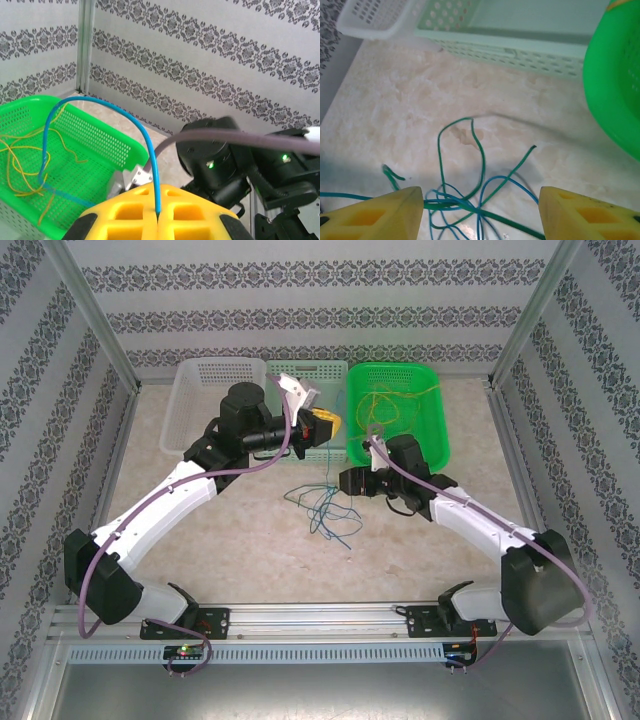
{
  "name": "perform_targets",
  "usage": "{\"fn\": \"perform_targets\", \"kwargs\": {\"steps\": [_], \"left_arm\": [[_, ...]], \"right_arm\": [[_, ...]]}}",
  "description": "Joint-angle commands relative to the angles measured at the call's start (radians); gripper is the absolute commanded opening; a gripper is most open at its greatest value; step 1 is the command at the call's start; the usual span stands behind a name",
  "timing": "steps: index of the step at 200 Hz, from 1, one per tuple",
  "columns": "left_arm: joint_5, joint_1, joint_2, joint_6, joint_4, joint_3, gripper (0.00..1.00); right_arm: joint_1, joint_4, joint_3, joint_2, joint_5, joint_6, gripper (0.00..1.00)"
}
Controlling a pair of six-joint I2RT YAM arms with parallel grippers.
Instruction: Untangle the cables
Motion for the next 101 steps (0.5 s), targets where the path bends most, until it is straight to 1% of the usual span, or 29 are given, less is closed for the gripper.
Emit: {"fn": "perform_targets", "kwargs": {"steps": [1, 11, 36, 59, 74, 82, 101], "left_arm": [[-0.007, 0.010, -0.028, -0.025, 0.088, -0.004, 0.03], [-0.005, 0.012, -0.028, -0.024, 0.084, -0.002, 0.03], [-0.004, 0.015, -0.035, -0.034, 0.080, -0.005, 0.04], [-0.010, 0.023, -0.043, -0.052, 0.104, -0.017, 0.04], [-0.014, 0.030, -0.050, -0.067, 0.124, -0.026, 0.04], [-0.017, 0.033, -0.054, -0.071, 0.130, -0.028, 0.04], [-0.034, 0.041, -0.065, -0.077, 0.130, -0.033, 0.05]], "right_arm": [[0.031, 0.038, -0.017, 0.025, 0.037, -0.017, 0.64], [0.037, 0.034, -0.022, 0.032, 0.047, -0.034, 0.66], [0.037, 0.043, -0.032, 0.058, 0.021, -0.051, 0.68], [0.042, 0.055, -0.028, 0.093, -0.015, -0.046, 0.67], [0.052, 0.049, -0.023, 0.118, -0.013, -0.057, 0.65], [0.055, 0.047, -0.023, 0.131, -0.012, -0.059, 0.62], [0.055, 0.041, -0.030, 0.152, 0.009, -0.050, 0.45]]}}
